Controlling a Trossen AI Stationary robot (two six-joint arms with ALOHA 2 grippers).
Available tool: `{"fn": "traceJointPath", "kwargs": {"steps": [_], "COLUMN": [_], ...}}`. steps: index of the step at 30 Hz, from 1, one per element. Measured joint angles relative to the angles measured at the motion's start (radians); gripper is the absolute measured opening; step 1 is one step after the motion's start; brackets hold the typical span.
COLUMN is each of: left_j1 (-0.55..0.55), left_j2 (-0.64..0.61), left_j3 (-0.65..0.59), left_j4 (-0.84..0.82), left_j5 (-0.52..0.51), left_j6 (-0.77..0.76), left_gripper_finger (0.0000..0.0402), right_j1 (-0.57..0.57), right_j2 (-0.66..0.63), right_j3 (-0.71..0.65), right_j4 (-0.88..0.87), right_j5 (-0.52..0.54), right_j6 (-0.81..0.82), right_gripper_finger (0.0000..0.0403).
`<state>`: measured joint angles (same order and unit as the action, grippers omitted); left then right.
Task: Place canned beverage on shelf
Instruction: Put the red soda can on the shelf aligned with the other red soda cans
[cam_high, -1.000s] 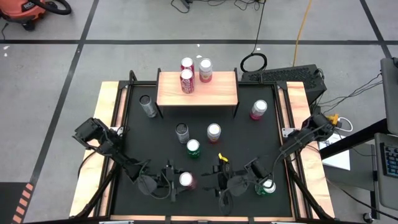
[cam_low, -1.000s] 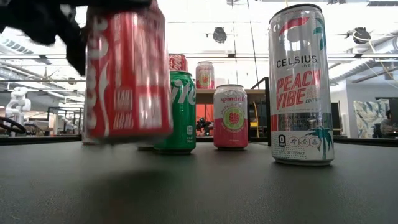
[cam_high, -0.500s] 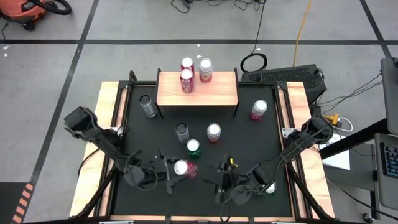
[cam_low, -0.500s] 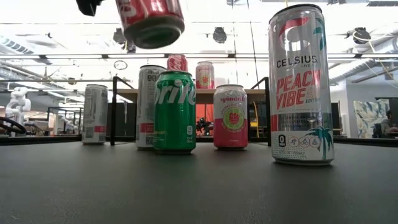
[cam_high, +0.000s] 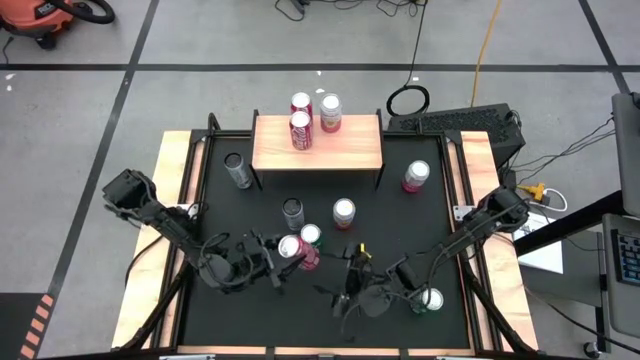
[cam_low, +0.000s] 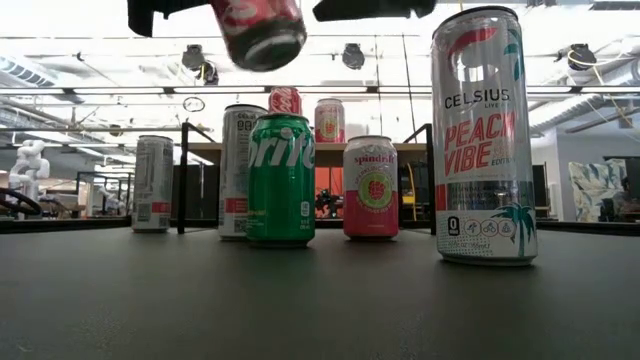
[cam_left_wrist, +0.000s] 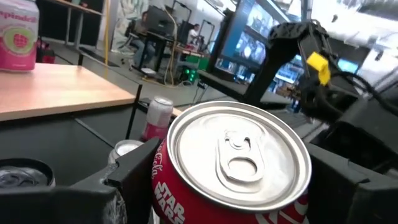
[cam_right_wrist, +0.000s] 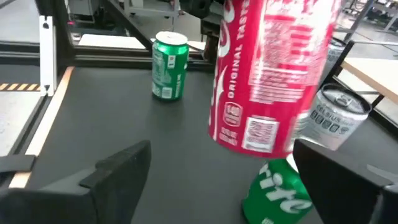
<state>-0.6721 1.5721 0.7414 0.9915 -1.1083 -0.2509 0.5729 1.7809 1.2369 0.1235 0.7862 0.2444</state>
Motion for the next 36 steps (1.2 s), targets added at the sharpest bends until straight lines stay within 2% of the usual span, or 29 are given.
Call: {"fn": "traceJointPath", "kwargs": {"steps": [9,18,22,30,36], "left_j1": [0.005,0.013,0.022,0.022,0.021], "left_j2": [0.001,0.001,0.001,0.001,0.001], "left_j3": [0.031,0.033,0.033,0.033,0.033], "left_j4": [-0.008,-0.006,-0.006,-0.009,-0.017], "left_j5": [0.028,0.057,0.064,0.061,0.082], "left_j6": [0.047,0.047,0.047,0.054,0.076], "left_gripper_finger": [0.0299,0.0299,0.0299,0.0299,0.0301], "right_j1": [-0.062,-0.117,-0.136,-0.149,-0.148], "right_j2": [0.0,0.0,0.0,0.0,0.0], "right_j3": [0.001,0.001,0.001,0.001,0.001], "right_j4": [0.036,0.093,0.101,0.103,0.095], "right_j5": [-0.009,-0.216,-0.243,-0.262,-0.255], "right_j6": [-0.003,-0.076,-0.09,-0.089,-0.107], "right_gripper_finger": [0.0381,0.0375,0.0352,0.0272,0.0259]}}
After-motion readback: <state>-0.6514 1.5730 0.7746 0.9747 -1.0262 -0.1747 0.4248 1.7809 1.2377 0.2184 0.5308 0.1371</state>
